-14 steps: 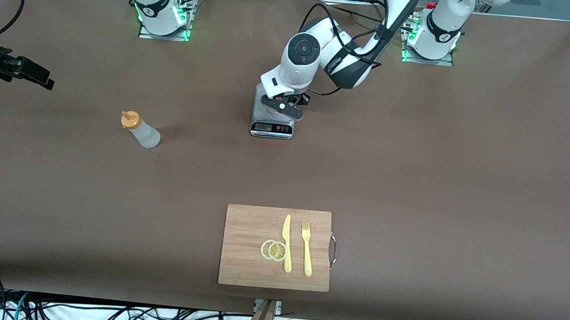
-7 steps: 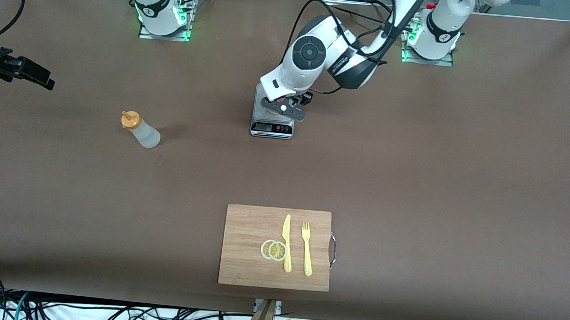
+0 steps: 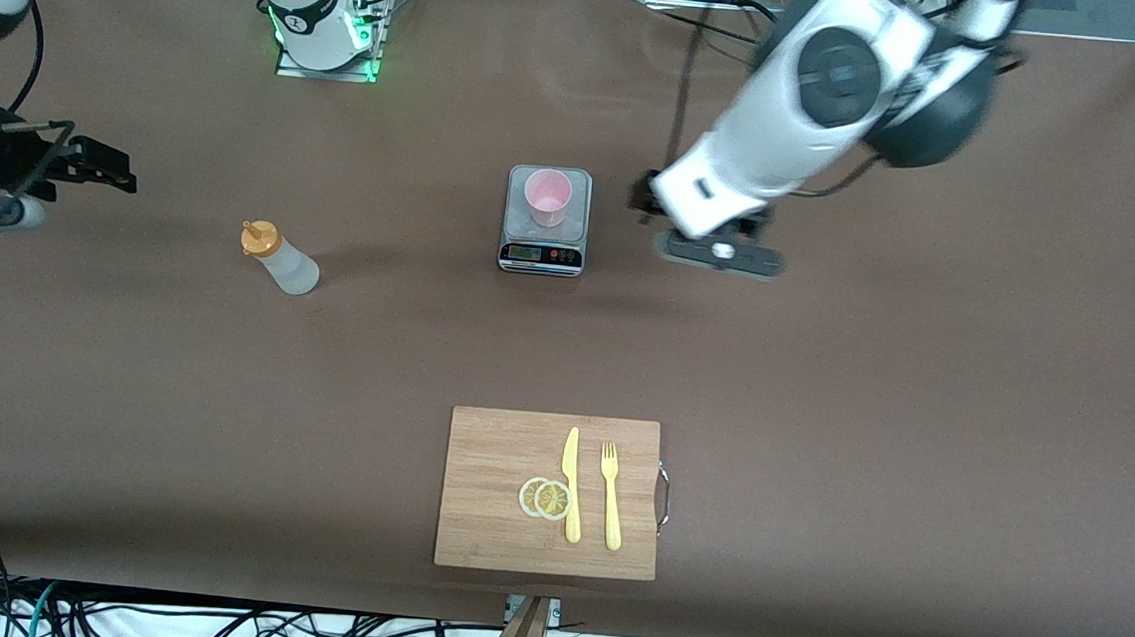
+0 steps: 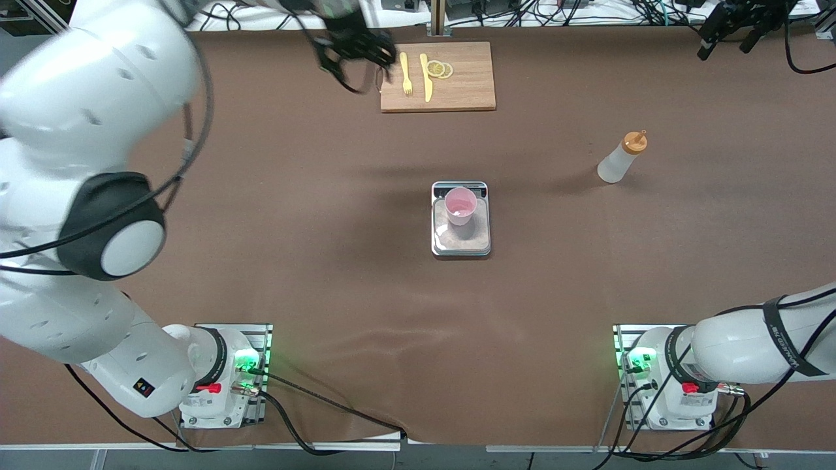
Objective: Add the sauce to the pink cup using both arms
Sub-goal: 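Open the left gripper and withdraw it from the cup, then reach the right gripper to the white squeeze bottle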
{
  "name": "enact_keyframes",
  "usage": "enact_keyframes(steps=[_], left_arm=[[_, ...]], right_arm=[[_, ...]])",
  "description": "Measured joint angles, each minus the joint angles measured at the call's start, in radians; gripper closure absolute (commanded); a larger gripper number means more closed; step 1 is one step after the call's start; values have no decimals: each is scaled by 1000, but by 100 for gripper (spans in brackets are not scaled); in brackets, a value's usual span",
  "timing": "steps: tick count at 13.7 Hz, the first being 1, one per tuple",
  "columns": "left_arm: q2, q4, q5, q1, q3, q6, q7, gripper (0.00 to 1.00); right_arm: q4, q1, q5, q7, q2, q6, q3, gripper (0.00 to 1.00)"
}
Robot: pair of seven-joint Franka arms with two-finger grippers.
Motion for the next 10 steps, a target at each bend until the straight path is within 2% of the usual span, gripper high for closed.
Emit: enact_keyframes(steps=[5, 7, 10], left_arm=[[-107, 0, 32, 346, 7, -121, 135, 0], [-135, 0, 43, 434, 5, -166, 155, 0], [-156, -1, 128, 501, -33, -220, 266, 0]], right_arm=[[-3, -112, 189, -465, 118, 0, -7, 0], [-8, -161, 288, -636, 170, -1, -9, 0], [-56, -215, 386, -916, 230, 0, -11, 0]])
